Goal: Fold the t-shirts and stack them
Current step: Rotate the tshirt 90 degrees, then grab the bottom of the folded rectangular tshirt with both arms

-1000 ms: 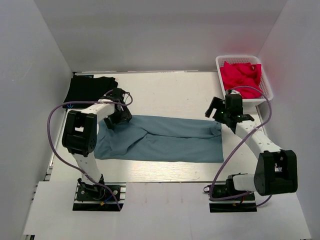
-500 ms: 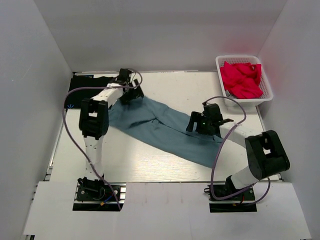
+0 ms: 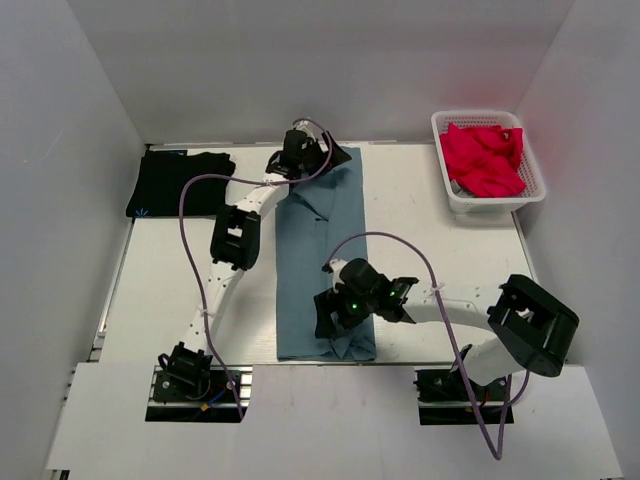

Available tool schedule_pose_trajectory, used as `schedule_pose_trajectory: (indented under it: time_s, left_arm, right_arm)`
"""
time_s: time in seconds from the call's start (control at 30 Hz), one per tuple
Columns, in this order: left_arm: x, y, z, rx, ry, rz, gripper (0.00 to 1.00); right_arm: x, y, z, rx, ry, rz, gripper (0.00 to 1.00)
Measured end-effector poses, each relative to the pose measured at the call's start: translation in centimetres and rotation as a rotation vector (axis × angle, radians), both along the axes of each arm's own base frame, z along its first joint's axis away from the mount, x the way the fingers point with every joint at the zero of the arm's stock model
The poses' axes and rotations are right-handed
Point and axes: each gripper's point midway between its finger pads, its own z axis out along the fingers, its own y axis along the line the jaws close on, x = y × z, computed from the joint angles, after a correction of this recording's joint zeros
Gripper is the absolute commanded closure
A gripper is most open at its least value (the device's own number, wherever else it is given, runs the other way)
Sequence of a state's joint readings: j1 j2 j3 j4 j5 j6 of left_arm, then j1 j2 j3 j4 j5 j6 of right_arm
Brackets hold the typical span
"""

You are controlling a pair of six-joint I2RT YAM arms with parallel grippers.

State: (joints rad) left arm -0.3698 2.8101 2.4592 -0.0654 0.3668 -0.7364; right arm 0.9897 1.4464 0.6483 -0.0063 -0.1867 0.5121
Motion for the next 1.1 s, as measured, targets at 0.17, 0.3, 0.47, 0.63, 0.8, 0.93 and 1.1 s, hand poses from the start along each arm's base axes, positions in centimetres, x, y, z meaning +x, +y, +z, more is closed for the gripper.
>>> schedule_pose_trajectory:
  time_s: [0.17, 0.3, 0.47, 0.63, 0.8, 0.93, 1.1]
  left_arm:
    - [0.7, -0.8, 0.3, -0.014, -0.021, 0.074, 0.0]
    - [1.5, -0.7, 0.2, -0.037, -0.044, 0.107, 0.0]
    - [2.4, 0.2, 0.5, -0.027, -0.059, 0.165, 0.0]
    - [4.0, 3.8, 2.0, 0.081, -0.092, 0.277, 0.0]
    - [4.4, 7.4, 10.2, 0.164, -0.204, 0.319, 0.0]
    - [0.4, 9.9, 19.7, 0.199, -0.247, 0.318, 0.0]
    - [-14.7, 12.0, 23.3, 0.209, -0.182, 0.256, 0.0]
  right_arm:
    - [-3.6, 0.4, 0.1, 0.012, 0.019, 0.155, 0.1]
    - [-4.2, 0.3, 0.1, 0.007, 0.015, 0.187, 0.1]
    - [-4.7, -0.4, 2.0, 0.024, -0.021, 0.211, 0.1]
    - [-5.3, 0.0, 5.8, 0.14, -0.085, 0.27, 0.1]
    - [-3.8, -1.2, 6.0, 0.11, -0.14, 0.154, 0.1]
    - [-1.2, -2.6, 5.9, 0.057, -0.19, -0.03, 0.1]
    - [0.6, -4.8, 4.0, -0.035, -0.176, -0.22, 0.1]
